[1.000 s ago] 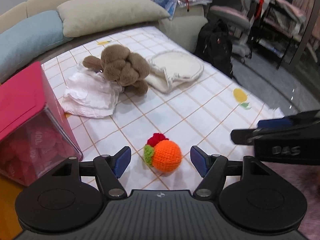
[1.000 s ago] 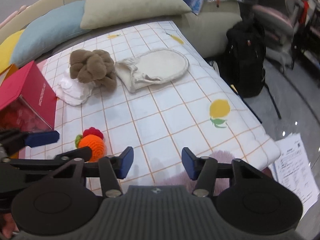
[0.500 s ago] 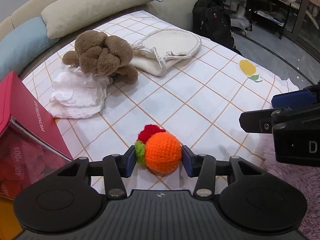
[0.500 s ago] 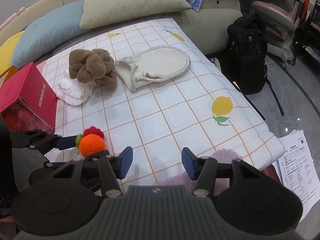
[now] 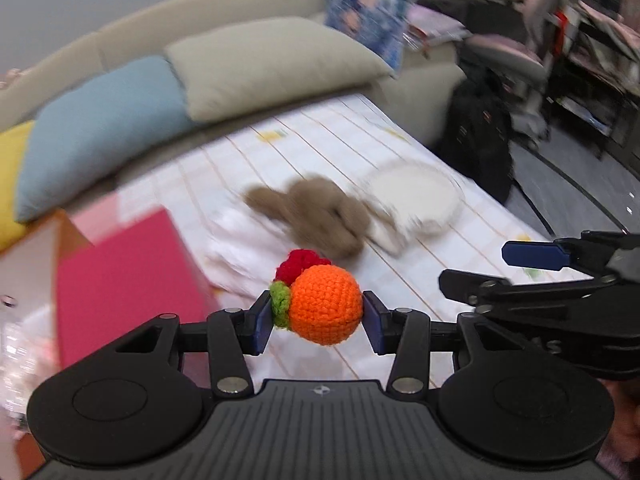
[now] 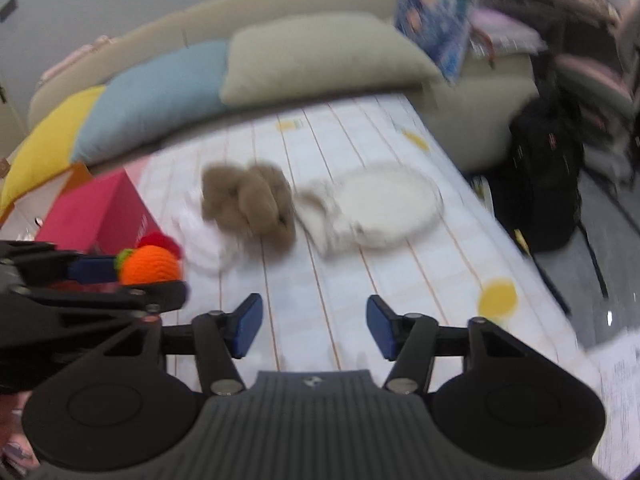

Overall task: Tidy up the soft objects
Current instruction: 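Grasp the crocheted orange fruit with the left tool while the right tool grasps the brown plush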

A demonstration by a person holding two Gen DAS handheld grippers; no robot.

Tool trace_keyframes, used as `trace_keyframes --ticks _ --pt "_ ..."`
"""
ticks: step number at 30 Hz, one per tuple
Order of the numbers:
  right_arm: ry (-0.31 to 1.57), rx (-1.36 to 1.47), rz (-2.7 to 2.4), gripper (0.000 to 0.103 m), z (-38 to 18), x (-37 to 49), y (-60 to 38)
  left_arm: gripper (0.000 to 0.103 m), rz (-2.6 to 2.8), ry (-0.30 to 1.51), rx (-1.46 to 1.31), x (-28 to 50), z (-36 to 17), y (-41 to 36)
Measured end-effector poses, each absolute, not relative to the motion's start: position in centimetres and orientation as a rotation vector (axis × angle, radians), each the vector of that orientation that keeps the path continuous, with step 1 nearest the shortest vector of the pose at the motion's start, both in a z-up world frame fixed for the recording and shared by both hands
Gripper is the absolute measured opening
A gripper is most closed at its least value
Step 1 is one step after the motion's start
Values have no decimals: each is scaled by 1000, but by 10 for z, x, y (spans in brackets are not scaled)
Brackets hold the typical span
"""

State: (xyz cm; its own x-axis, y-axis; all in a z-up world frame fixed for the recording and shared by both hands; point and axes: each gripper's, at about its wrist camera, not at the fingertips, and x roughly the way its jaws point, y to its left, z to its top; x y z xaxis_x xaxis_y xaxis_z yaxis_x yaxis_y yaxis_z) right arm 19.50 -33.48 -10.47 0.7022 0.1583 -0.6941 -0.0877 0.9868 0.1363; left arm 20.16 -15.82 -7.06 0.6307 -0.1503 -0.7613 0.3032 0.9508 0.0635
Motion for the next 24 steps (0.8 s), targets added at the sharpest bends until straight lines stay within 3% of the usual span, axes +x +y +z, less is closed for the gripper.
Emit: trace_keyframes --ticks 4,7,16,18,19,24 --pt "725 80 182 71 -100 223 -317 52 -207 803 189 218 -49 -146" --pt "695 44 227 81 -104 244 -297 52 -160 806 195 231 -47 -137" --pt "719 27 243 82 -134 291 -268 52 -131 819 175 239 -48 -128" --pt "734 31 240 73 -138 297 -267 52 -137 826 169 239 -49 -127" --pt "745 40 245 62 -139 299 -267 52 -139 828 167 239 -49 -127" --pt "737 42 262 42 -138 294 -268 52 -135 828 161 237 -48 -124"
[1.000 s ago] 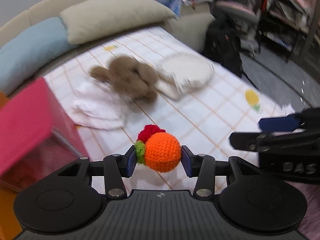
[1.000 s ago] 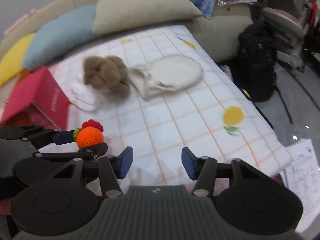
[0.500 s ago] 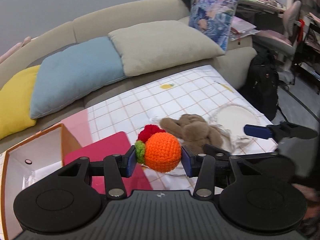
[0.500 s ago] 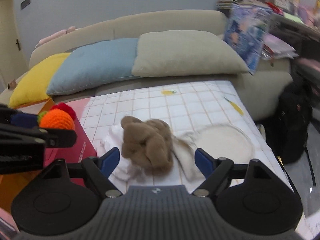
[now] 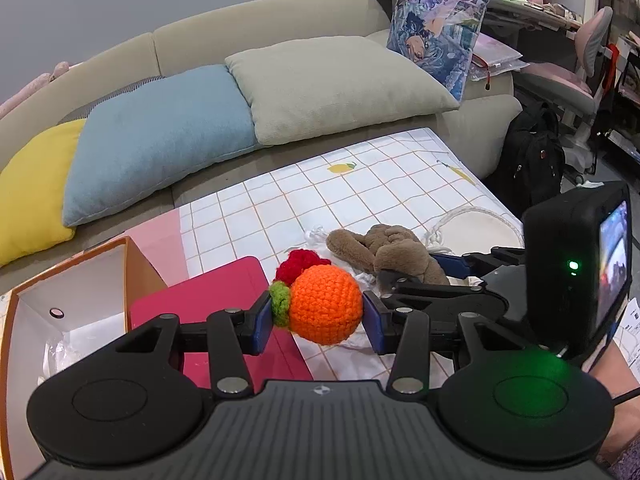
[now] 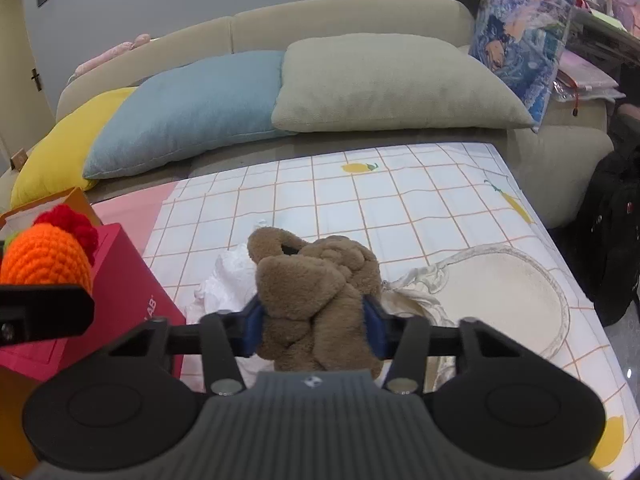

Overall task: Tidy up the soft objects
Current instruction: 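Grasp the crocheted orange fruit with the left tool while the right tool grasps the brown plush, then carry the orange fruit and brown plush over the orange box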

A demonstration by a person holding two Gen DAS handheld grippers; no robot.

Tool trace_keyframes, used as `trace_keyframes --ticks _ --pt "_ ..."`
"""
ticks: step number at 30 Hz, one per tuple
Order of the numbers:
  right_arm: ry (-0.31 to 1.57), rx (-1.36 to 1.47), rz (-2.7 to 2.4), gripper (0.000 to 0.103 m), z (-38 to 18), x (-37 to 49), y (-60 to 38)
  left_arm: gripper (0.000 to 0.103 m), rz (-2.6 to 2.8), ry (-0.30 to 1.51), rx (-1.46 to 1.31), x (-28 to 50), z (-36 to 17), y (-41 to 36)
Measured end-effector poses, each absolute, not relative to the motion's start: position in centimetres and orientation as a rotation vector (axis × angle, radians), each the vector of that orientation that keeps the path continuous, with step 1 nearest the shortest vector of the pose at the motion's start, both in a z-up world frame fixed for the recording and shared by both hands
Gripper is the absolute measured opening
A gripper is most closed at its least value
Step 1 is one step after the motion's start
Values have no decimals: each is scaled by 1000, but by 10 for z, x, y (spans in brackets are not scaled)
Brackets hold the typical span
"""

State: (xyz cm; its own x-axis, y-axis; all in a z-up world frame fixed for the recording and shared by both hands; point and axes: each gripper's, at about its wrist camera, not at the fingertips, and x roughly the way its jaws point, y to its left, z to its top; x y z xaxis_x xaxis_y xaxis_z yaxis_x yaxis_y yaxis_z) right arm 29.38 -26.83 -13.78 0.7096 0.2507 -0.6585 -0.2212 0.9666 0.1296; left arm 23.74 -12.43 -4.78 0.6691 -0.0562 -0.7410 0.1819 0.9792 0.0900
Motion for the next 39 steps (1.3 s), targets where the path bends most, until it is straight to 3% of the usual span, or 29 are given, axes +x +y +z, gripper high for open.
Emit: trace_keyframes --ticks 5,15,27,39 --pt "710 52 241 34 -122 282 -278 52 -143 815 148 229 -42 -121" --pt "662 102 240 34 -79 215 -292 52 -193 807 93 199 -28 -113" --pt "702 31 282 34 -66 119 -267 52 -246 838 35 142 -30 -81" --pt "593 -44 448 34 -21 103 -206 52 -92 778 -101 113 -18 1"
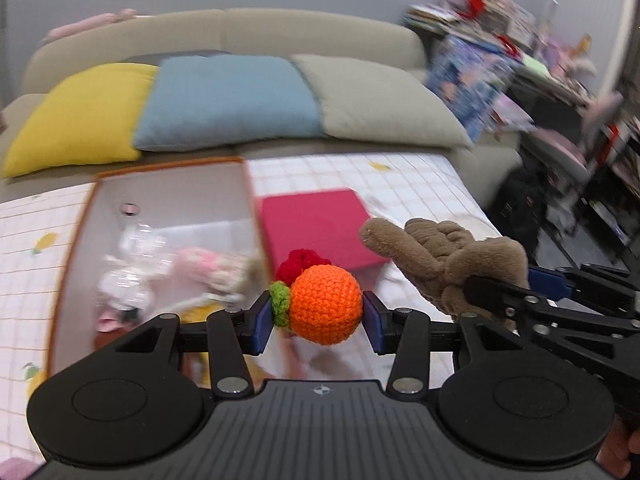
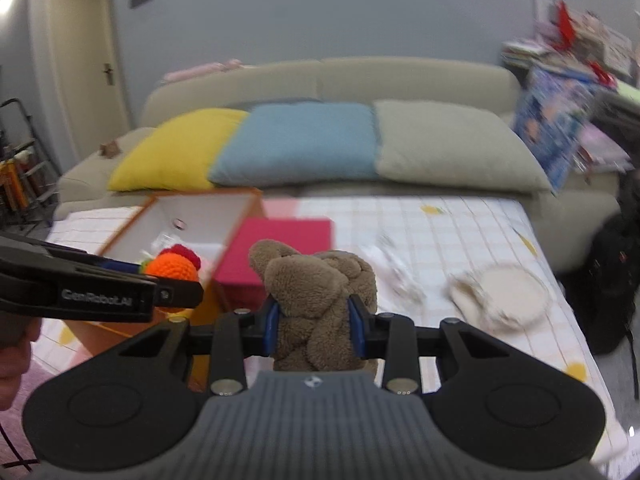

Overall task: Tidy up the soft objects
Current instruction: 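Carry the orange fruit and brown plush over the orange box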

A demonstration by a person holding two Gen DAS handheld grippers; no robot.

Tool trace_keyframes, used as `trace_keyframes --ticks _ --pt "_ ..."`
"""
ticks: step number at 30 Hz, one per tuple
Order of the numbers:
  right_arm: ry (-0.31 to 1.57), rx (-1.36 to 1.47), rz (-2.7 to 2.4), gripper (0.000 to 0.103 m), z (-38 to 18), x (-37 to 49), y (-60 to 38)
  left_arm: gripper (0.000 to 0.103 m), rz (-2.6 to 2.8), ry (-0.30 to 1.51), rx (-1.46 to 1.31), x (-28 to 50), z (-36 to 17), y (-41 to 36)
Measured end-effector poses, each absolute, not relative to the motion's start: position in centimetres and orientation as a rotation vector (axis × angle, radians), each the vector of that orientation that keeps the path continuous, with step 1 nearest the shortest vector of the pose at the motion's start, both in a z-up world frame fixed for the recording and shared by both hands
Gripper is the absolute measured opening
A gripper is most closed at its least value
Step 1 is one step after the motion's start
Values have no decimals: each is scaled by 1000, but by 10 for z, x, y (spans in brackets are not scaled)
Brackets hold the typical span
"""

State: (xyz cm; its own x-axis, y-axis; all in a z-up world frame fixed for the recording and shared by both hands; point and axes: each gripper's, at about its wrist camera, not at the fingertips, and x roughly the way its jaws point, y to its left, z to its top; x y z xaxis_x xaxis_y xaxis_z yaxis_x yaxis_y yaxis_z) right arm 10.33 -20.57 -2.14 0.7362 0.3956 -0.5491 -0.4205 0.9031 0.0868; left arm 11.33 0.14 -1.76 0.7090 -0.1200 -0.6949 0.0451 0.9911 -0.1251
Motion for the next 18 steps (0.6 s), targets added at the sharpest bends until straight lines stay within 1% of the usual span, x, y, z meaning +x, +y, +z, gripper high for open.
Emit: trace_keyframes --ticks 10,18 --pt "514 -216 656 34 3 132 -107 52 53 705 -75 131 -9 69" --pt "548 -361 725 34 -9 187 -43 52 114 712 27 173 -18 99"
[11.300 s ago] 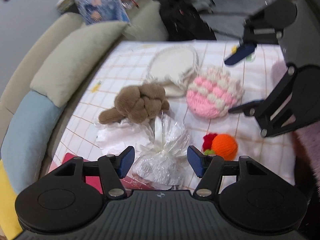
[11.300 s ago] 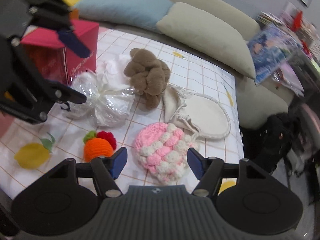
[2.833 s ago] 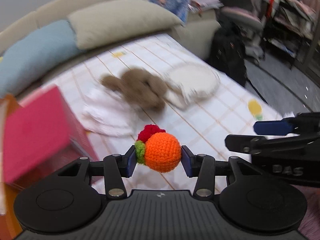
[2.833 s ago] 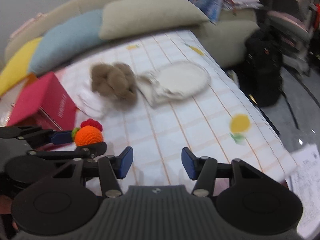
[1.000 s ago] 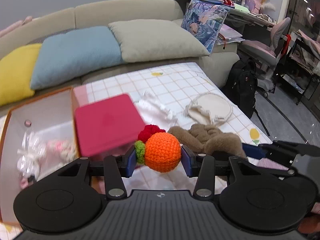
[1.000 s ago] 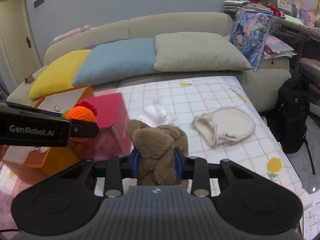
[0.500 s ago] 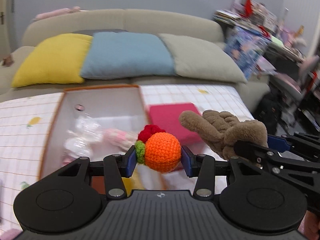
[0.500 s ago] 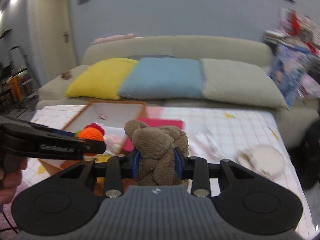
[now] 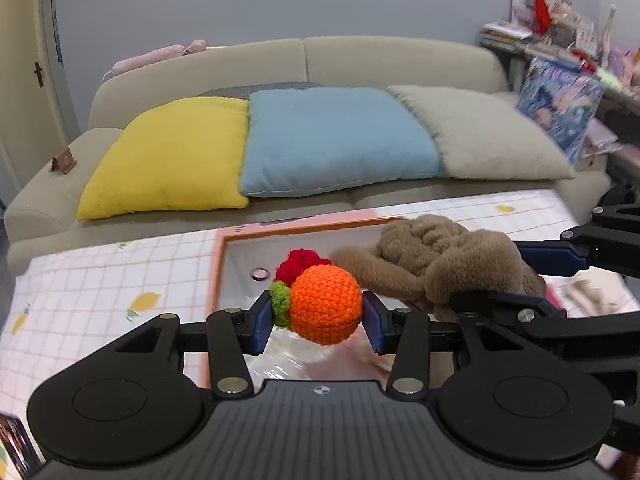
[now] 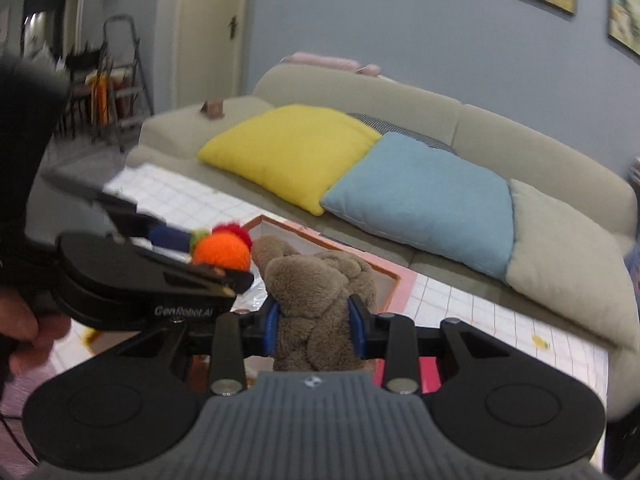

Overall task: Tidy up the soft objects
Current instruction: 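Carry the orange fruit and brown plush over the orange box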

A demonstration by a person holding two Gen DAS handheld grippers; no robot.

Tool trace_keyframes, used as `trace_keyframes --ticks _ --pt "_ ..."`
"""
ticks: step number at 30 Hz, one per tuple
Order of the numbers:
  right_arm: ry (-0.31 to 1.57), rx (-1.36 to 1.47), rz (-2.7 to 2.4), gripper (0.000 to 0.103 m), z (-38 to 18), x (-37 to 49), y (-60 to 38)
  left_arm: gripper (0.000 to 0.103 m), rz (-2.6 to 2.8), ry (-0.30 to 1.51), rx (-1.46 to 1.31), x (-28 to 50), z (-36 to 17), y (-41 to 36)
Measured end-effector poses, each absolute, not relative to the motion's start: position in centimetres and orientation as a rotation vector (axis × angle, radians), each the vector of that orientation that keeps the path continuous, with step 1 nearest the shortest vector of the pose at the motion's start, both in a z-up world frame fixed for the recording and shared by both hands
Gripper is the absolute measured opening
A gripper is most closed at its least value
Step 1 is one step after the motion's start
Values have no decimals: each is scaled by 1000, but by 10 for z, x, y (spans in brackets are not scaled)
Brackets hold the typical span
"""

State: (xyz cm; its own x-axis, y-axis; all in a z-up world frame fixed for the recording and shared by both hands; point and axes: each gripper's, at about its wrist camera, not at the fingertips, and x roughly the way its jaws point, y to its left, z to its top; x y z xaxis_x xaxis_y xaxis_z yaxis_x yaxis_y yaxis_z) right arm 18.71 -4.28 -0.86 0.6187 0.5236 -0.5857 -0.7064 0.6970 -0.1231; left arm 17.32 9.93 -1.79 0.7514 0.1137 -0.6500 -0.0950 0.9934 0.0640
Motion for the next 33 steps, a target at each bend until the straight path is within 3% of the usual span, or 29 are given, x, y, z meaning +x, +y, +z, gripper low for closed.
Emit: trace_keyframes --ticks 27,33 --pt "734 -640 704 38 -98 268 30 53 186 979 157 279 -102 120" --pt "740 -637 710 43 -100 273 31 60 191 997 147 277 -103 123"
